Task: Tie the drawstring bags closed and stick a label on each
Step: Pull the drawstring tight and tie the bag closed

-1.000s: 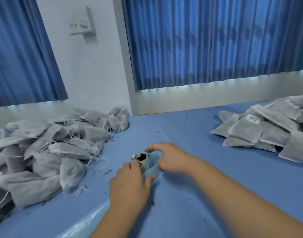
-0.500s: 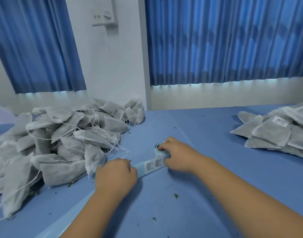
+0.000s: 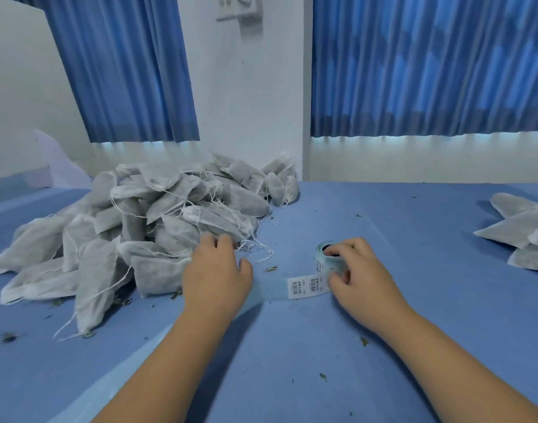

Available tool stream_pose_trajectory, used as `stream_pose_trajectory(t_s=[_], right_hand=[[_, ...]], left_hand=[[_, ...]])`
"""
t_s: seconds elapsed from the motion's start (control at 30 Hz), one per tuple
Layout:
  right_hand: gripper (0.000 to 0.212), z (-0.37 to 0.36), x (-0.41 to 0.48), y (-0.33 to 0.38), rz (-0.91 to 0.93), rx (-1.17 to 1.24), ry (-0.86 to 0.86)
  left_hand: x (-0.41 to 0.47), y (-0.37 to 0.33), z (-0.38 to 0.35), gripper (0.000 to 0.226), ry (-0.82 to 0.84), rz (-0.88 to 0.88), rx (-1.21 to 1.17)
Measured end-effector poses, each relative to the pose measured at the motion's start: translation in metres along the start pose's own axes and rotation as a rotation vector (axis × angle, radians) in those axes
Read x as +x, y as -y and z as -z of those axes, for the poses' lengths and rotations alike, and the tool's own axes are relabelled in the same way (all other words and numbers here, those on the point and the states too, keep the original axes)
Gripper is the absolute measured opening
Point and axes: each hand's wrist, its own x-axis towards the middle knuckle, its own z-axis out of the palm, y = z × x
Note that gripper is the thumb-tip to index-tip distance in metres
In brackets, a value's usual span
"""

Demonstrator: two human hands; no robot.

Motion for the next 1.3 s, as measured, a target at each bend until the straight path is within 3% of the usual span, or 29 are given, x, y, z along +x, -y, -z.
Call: stream_pose_trajectory(t_s=[0.13, 0.27, 0.33, 0.5, 0.63, 0.7, 0.83, 0.93, 1.0, 1.17, 1.3], right_hand=[[0.027, 0.001, -0.001, 0.000, -0.024, 0.045, 0.018], [0.025, 0.001, -0.002, 0.006, -0.012, 0.073, 0.036], [0.024, 0.001, -0.003, 0.008, -0.005, 0.089, 0.044], [0.027, 0.005, -0.006, 0.017, 0.002, 0.224, -0.005], [0.033, 0.020, -0.004, 0.028, 0.004, 0.351, -0.100], [0.032, 0.034, -0.005, 0.030, -0.006, 0.419, -0.133], [0.022, 0.067, -0.011, 0.029, -0.056, 0.633, -0.150], [0.016, 0.086, -0.015, 0.026, -0.035, 0.753, -0.172], [0.012, 0.095, -0.018, 0.019, -0.078, 0.826, -0.187], [0.017, 0.099, -0.028, -0.006, -0.280, 0.847, -0.094], [0.023, 0.107, -0.034, -0.016, -0.388, 0.741, 0.148]], left_hand=[[0.013, 0.011, 0.005, 0.042, 0.100, 0.144, 0.147], [0.019, 0.021, 0.001, 0.044, 0.207, 0.192, 0.116], [0.021, 0.020, 0.002, 0.043, 0.143, 0.217, -0.088], [0.026, -0.011, 0.022, 0.021, 0.016, 0.254, -0.859], [0.026, -0.054, 0.044, 0.039, 0.135, 0.236, -1.296], [0.023, -0.075, 0.048, 0.049, 0.209, 0.196, -1.363], [0.005, -0.113, 0.041, 0.059, 0.362, 0.019, -1.299], [-0.011, -0.143, 0.029, 0.044, 0.430, -0.116, -1.252], [-0.020, -0.159, 0.019, 0.033, 0.370, -0.214, -1.148], [-0.033, -0.173, -0.011, 0.018, 0.021, -0.478, -0.608], [-0.040, -0.169, -0.030, 0.024, 0.022, -0.589, -0.556]])
